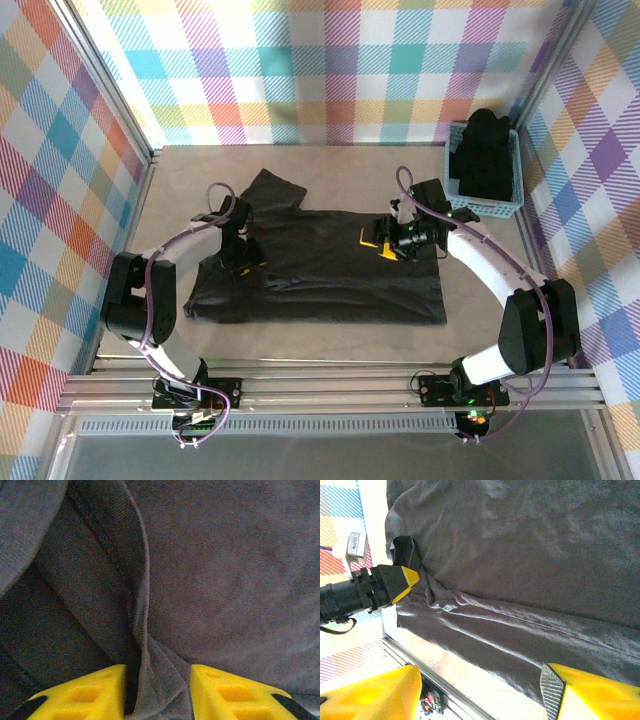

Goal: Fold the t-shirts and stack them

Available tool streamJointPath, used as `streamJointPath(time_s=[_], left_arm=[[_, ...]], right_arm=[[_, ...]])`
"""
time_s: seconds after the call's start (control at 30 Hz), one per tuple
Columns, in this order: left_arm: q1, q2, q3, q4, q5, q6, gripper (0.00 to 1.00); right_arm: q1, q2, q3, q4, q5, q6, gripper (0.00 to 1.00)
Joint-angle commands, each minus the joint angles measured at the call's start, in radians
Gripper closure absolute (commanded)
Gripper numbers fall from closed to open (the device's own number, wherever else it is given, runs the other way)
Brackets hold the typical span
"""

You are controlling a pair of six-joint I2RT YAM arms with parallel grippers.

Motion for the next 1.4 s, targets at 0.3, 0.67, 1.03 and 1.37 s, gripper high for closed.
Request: streamJointPath(time_s=[0.3,0.67,1.03,1.37], left_arm=[[-0.044,0.007,0.068,-0.019,0.04,-0.002,0.98],[-0.118,0.154,0.251,-0.107,0.008,0.05,1.0],[-0.158,0.239,0.34,-0.107,-0.034,0.027,1.0],[-0.183,0.304,0.397,-0.041,0.002,0.038,0.99]], right_arm=[[0.004,0.001,-0.016,0.019,-0.007,0.011,0.39],[0.004,0.001,-0.029,0.005,-0.002,0.02,0.41],[0.005,0.001,-0.046,0.014,-0.011,0.024,0.42],[0.003,0.004,-0.059,0.016,-0.023,0.027,0.42]])
